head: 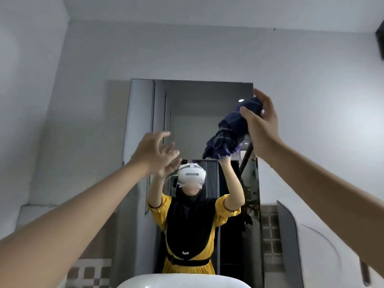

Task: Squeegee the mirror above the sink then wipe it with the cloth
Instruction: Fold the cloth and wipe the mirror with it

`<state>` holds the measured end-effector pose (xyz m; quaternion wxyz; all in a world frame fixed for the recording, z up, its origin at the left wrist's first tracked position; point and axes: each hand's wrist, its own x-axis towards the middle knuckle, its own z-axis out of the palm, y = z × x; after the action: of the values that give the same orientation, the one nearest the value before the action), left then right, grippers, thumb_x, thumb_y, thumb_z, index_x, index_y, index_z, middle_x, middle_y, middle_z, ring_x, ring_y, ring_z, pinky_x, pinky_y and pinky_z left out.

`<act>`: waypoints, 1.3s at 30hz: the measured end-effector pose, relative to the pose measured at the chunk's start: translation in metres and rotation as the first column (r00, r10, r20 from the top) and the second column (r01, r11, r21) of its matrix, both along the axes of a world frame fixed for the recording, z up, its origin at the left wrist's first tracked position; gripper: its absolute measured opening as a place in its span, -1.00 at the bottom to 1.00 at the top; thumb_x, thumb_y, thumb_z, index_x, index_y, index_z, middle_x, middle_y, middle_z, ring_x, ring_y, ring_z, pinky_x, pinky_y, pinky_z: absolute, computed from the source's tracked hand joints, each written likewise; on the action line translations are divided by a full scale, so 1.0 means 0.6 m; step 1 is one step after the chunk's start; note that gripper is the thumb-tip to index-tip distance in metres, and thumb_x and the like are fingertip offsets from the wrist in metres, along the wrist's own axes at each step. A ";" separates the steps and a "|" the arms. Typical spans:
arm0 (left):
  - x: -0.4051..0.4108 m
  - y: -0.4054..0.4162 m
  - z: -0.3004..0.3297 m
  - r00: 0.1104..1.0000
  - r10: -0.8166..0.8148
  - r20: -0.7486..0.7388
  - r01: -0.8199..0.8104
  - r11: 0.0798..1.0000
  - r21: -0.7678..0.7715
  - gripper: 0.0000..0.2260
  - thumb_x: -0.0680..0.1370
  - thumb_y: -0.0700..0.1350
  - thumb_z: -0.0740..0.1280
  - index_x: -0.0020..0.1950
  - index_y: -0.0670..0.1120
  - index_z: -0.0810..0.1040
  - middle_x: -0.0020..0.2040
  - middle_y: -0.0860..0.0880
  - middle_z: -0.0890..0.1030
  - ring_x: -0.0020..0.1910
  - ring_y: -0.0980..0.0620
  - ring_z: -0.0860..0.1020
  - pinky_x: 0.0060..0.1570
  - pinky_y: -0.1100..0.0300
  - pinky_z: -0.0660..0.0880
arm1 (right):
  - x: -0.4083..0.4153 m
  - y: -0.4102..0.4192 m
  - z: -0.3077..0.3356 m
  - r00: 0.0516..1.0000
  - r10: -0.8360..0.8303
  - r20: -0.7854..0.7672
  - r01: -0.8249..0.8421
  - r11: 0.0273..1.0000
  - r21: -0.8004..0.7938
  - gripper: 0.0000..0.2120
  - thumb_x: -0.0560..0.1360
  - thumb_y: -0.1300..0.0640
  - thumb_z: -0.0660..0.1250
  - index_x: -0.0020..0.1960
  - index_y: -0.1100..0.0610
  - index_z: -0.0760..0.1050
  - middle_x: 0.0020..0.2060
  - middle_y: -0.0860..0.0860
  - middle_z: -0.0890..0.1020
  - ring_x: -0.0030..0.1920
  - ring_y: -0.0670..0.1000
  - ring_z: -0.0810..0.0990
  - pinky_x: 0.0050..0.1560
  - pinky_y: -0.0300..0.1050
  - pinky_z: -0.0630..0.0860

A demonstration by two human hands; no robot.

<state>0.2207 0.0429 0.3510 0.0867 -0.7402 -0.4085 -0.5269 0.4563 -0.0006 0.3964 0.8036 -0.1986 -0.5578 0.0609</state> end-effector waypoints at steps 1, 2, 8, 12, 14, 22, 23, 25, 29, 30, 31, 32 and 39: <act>-0.022 0.013 -0.002 0.998 0.061 -0.008 -0.061 0.998 0.011 -0.40 0.46 0.05 0.39 0.44 -0.01 0.27 0.39 -0.08 0.32 0.36 -0.06 0.30 0.25 0.11 0.28 | 0.006 0.008 0.020 0.993 -0.098 0.072 0.097 0.995 0.019 -0.45 0.39 0.17 0.33 0.27 -0.29 0.36 0.18 0.02 0.55 0.13 0.05 0.59 0.17 0.04 0.57; -0.044 0.027 -0.006 0.993 0.117 -0.019 -0.116 0.993 0.026 -0.35 0.43 0.07 0.41 0.45 -0.02 0.24 0.40 -0.09 0.29 0.38 -0.09 0.26 0.29 0.06 0.27 | 0.014 0.021 0.041 0.974 -0.172 0.150 0.171 0.985 0.018 -0.36 0.41 0.16 0.33 0.35 -0.33 0.24 0.20 0.03 0.54 0.11 0.04 0.59 0.13 0.03 0.59; -0.148 0.086 -0.039 0.855 0.410 -0.319 -0.425 0.905 0.023 0.02 0.29 0.26 0.44 0.53 -0.08 -0.05 0.55 -0.03 -0.03 0.46 -0.17 0.11 0.37 -0.20 0.22 | 0.034 0.120 0.106 0.486 -0.665 0.567 0.781 0.621 0.060 -0.19 0.52 0.05 0.28 0.53 -0.17 -0.20 0.49 -0.07 0.29 0.54 0.11 0.03 0.45 0.39 -0.16; -0.179 0.112 -0.055 0.716 0.474 -0.512 -0.524 0.850 0.054 0.19 0.26 0.31 0.42 0.46 -0.06 -0.41 0.49 0.08 -0.42 0.50 -0.08 -0.10 0.41 -0.27 0.01 | 0.020 0.181 0.105 0.399 -0.708 0.583 0.833 0.546 0.092 -0.42 0.61 -0.09 0.08 0.55 -0.13 -0.08 0.56 -0.19 -0.05 0.53 0.07 -0.34 0.36 0.48 -0.36; -0.191 0.122 -0.062 0.695 0.476 -0.539 -0.521 0.850 0.079 0.27 0.20 0.32 0.44 0.39 -0.05 -0.54 0.42 0.09 -0.54 0.50 -0.06 -0.15 0.41 -0.28 -0.06 | 0.001 0.199 0.112 0.440 -0.743 0.505 0.847 0.530 0.041 -0.43 0.61 -0.13 0.01 0.55 -0.14 -0.11 0.55 -0.21 -0.12 0.52 0.08 -0.37 0.34 0.46 -0.36; -0.216 0.161 -0.073 0.694 0.476 -0.541 -0.477 0.866 0.149 0.33 0.15 0.31 0.48 0.30 0.04 -0.65 0.32 0.15 -0.66 0.51 -0.07 -0.15 0.41 -0.28 -0.12 | -0.087 0.231 0.166 0.486 -0.815 0.316 0.868 0.494 -0.062 -0.38 0.59 -0.14 -0.02 0.55 0.10 -0.06 0.57 -0.06 0.00 0.53 0.12 -0.32 0.34 0.46 -0.34; -0.218 0.164 -0.073 0.691 0.476 -0.543 -0.475 0.866 0.155 0.33 0.15 0.31 0.48 0.30 0.04 -0.65 0.32 0.15 -0.65 0.51 -0.08 -0.15 0.41 -0.28 -0.12 | -0.099 0.232 0.173 0.474 -0.822 0.315 0.875 0.478 -0.070 -0.38 0.59 -0.15 -0.03 0.55 0.12 -0.05 0.58 -0.05 -0.01 0.53 0.14 -0.31 0.34 0.46 -0.33; -0.220 0.168 -0.072 0.686 0.479 -0.548 -0.475 0.865 0.162 0.33 0.16 0.32 0.48 0.31 0.03 -0.65 0.33 0.13 -0.65 0.51 -0.09 -0.13 0.40 -0.28 -0.12 | -0.126 0.234 0.185 0.466 -0.831 0.304 0.880 0.471 -0.063 -0.44 0.60 -0.14 -0.02 0.50 0.13 0.10 0.58 -0.05 -0.02 0.53 0.17 -0.29 0.35 0.47 -0.31; -0.220 0.169 -0.074 0.668 0.502 -0.549 -0.479 0.855 0.199 0.34 0.16 0.32 0.49 0.33 -0.01 -0.63 0.35 0.09 -0.64 0.50 -0.09 -0.08 0.41 -0.27 -0.08 | -0.195 0.242 0.196 0.475 -0.834 0.281 0.865 0.501 0.022 -0.58 0.60 -0.12 0.04 0.35 0.07 0.33 0.57 -0.01 0.02 0.54 0.19 -0.23 0.37 0.43 -0.31; -0.220 0.168 -0.074 0.664 0.509 -0.548 -0.482 0.851 0.207 0.34 0.16 0.32 0.49 0.33 -0.02 -0.63 0.35 0.08 -0.64 0.50 -0.09 -0.06 0.41 -0.27 -0.07 | -0.216 0.245 0.196 0.468 -0.835 0.290 0.863 0.502 0.054 -0.57 0.60 -0.11 0.04 0.38 0.06 0.33 0.57 0.00 0.03 0.54 0.19 -0.22 0.37 0.42 -0.32; -0.219 0.168 -0.075 0.659 0.516 -0.546 -0.486 0.847 0.214 0.34 0.16 0.32 0.48 0.34 -0.02 -0.62 0.35 0.07 -0.64 0.49 -0.08 -0.05 0.41 -0.26 -0.05 | -0.240 0.248 0.196 0.462 -0.833 0.305 0.857 0.508 0.089 -0.56 0.60 -0.09 0.05 0.41 0.06 0.31 0.57 0.00 0.04 0.54 0.20 -0.21 0.38 0.40 -0.33; -0.218 0.169 -0.076 0.653 0.524 -0.547 -0.491 0.843 0.222 0.34 0.16 0.33 0.48 0.34 -0.03 -0.62 0.35 0.05 -0.64 0.49 -0.08 -0.04 0.41 -0.26 -0.04 | -0.265 0.252 0.194 0.458 -0.828 0.324 0.847 0.517 0.123 -0.55 0.59 -0.07 0.06 0.44 0.06 0.28 0.57 0.00 0.04 0.54 0.20 -0.22 0.38 0.39 -0.35; -0.214 0.169 -0.079 0.591 0.578 -0.563 -0.540 0.802 0.257 0.31 0.20 0.36 0.43 0.34 -0.07 -0.61 0.33 0.00 -0.66 0.50 -0.12 -0.19 0.41 -0.27 -0.03 | -0.402 0.272 0.148 0.376 -0.795 0.476 0.709 0.578 0.405 -0.52 0.57 -0.02 0.11 0.47 0.07 0.26 0.56 -0.03 0.12 0.55 0.15 -0.22 0.42 0.33 -0.35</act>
<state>0.0921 0.1442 0.3034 0.3974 -0.7009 -0.5527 -0.2130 0.2152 0.1628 0.4854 0.5242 -0.3841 -0.6357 -0.4166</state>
